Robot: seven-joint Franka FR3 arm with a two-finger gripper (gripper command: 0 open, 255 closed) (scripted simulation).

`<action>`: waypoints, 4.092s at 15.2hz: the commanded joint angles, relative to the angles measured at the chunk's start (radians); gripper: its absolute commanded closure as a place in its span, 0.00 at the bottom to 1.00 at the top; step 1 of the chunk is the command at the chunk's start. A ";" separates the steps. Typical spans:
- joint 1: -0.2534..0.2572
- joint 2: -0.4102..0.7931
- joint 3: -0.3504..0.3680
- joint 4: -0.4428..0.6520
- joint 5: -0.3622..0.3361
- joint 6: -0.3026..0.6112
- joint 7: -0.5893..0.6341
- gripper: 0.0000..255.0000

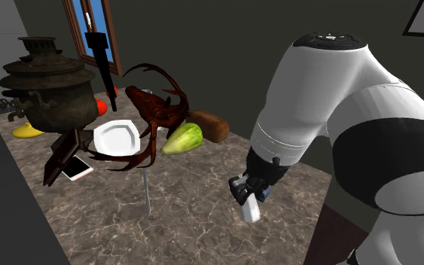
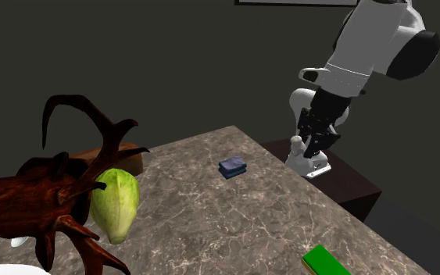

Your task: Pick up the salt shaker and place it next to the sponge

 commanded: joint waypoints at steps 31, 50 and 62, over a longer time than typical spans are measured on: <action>-0.156 0.384 0.528 0.156 -0.097 0.228 0.455 1.00; -0.308 0.539 0.717 0.069 -0.257 0.409 0.604 1.00; -0.173 0.410 0.578 0.125 -0.115 0.278 0.499 0.00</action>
